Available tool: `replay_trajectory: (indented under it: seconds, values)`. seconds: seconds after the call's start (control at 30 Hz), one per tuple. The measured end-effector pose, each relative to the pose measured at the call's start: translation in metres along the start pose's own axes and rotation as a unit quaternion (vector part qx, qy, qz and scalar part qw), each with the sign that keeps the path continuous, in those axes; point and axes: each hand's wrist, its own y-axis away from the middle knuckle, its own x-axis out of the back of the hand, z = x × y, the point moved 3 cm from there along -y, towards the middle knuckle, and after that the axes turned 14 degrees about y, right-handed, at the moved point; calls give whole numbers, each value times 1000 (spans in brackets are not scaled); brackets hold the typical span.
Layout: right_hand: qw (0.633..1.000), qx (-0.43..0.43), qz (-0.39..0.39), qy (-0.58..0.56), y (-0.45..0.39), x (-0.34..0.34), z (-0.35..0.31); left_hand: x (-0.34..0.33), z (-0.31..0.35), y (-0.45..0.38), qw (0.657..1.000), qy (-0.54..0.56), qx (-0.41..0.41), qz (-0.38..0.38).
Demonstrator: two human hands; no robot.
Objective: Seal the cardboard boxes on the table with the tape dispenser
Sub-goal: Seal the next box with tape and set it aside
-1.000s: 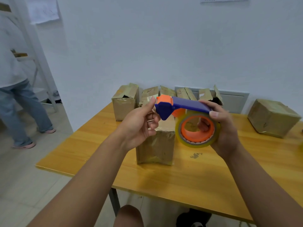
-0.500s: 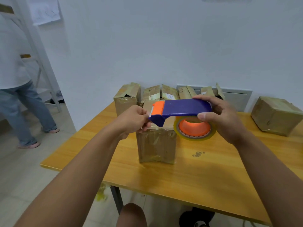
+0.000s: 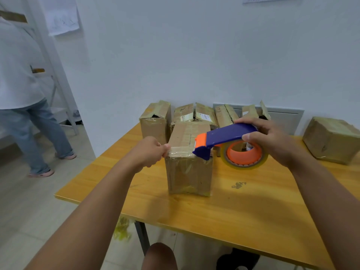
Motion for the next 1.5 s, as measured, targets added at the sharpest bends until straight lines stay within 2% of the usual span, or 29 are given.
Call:
replay_trajectory:
  seconds: [0.3,0.57,0.8,0.9,1.07,1.1,1.17,1.27,1.3,1.37,1.43,1.5]
  values:
    - [999,0,-11,43,-11,-7,-5,3,1,-5,997,-73,26,-26]
    - [1000,-11,-2,26,1,-12,10,3,-15,-5,995,43,64,-69]
    - [1000,-7,5,15,8,-16,12,9,-16,-5,989,54,88,-104]
    - [1000,-9,5,11,7,-17,12,12,-11,-7,989,37,95,-105]
    - [1000,-10,5,3,8,-17,14,20,-28,-2,980,-94,157,-81]
    - [1000,-12,7,1,8,-18,14,21,-33,-2,981,-113,144,-60]
    - [1000,-13,13,-6,9,-18,16,19,-33,-3,986,-151,57,26]
    - [1000,-13,15,-12,10,-20,16,2,-16,15,964,-144,-155,161]
    - [1000,-14,15,-13,10,-20,16,-7,-9,24,948,-132,-233,173]
    - [1000,-16,18,-13,12,-20,17,-29,-6,33,920,-145,-338,135]
    - [999,-18,24,-15,13,-21,18,-49,-15,34,902,-213,-361,101]
    - [999,-19,27,-21,15,-22,19,-57,-25,29,878,-263,-379,124]
